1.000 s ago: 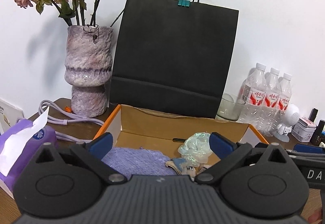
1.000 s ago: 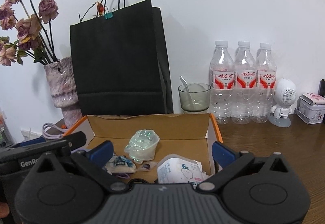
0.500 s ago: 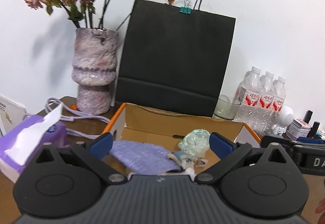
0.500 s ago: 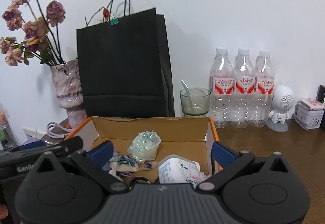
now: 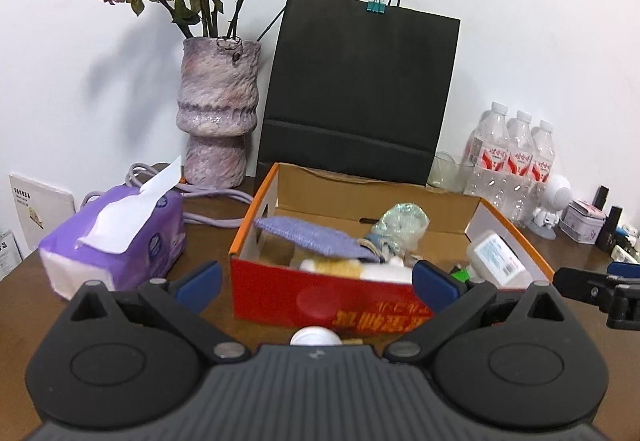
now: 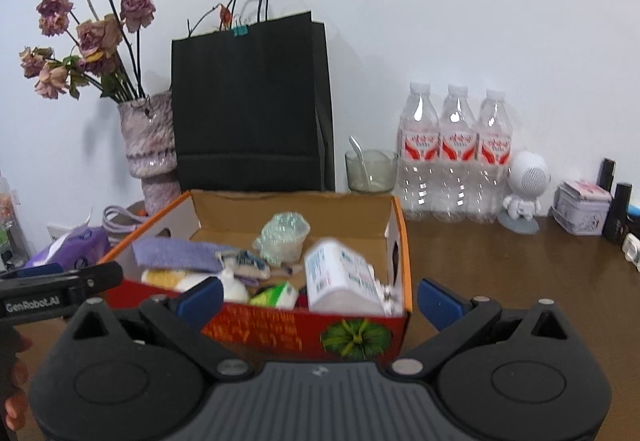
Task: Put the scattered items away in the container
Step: 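Move both tools back toward the remaining small items on the table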
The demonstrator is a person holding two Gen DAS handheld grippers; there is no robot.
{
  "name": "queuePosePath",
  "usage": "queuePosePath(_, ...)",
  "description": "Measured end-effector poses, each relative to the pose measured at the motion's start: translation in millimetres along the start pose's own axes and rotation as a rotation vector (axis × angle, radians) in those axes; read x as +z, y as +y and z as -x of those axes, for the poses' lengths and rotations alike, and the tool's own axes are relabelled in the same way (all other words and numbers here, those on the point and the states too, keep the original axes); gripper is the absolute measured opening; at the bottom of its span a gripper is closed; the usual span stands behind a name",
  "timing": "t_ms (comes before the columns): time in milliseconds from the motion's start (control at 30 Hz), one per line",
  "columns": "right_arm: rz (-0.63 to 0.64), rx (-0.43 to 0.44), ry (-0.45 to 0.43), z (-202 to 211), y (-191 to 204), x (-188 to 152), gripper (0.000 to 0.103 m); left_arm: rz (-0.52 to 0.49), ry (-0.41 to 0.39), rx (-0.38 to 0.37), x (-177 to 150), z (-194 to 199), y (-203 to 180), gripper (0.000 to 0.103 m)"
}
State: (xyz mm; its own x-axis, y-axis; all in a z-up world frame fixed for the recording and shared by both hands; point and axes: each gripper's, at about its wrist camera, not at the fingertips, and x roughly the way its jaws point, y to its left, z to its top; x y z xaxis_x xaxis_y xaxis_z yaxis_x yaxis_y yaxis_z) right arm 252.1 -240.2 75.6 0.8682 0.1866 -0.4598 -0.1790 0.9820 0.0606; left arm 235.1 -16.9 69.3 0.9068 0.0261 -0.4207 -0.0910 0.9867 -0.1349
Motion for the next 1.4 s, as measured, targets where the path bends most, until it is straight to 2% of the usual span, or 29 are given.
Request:
queuePosePath(367,-0.016,-0.01,0.058,15.1,-3.6,-35.1,0.103,-0.033,0.028,-0.014,-19.1,21.4,14.5,0.103)
queuePosePath(667,-0.034,0.004,0.108,14.7,-7.9,-56.1,0.103,-0.027,0.073,-0.023,-34.5,22.0,21.4,0.103)
queuePosePath(933,-0.035,0.017,0.15,3.6,-6.7,-66.1,0.103,-0.131,0.089,-0.012,-45.2,13.9,17.6,0.103)
queuePosePath(1033,-0.004,0.013,0.172,-3.6,-0.1,-71.9,0.103,-0.161,0.096,-0.03,-49.4,11.9,16.8,0.103)
queuePosePath(1200,0.04,0.019,0.178,-8.4,14.4,-78.4,0.097,-0.221,0.098,-0.046,-56.4,8.4,13.1,0.103)
queuePosePath(1400,0.03,0.005,0.216,-19.3,19.5,-86.7,0.09,-0.235,0.155,-0.115,-60.4,-8.0,5.5,0.093)
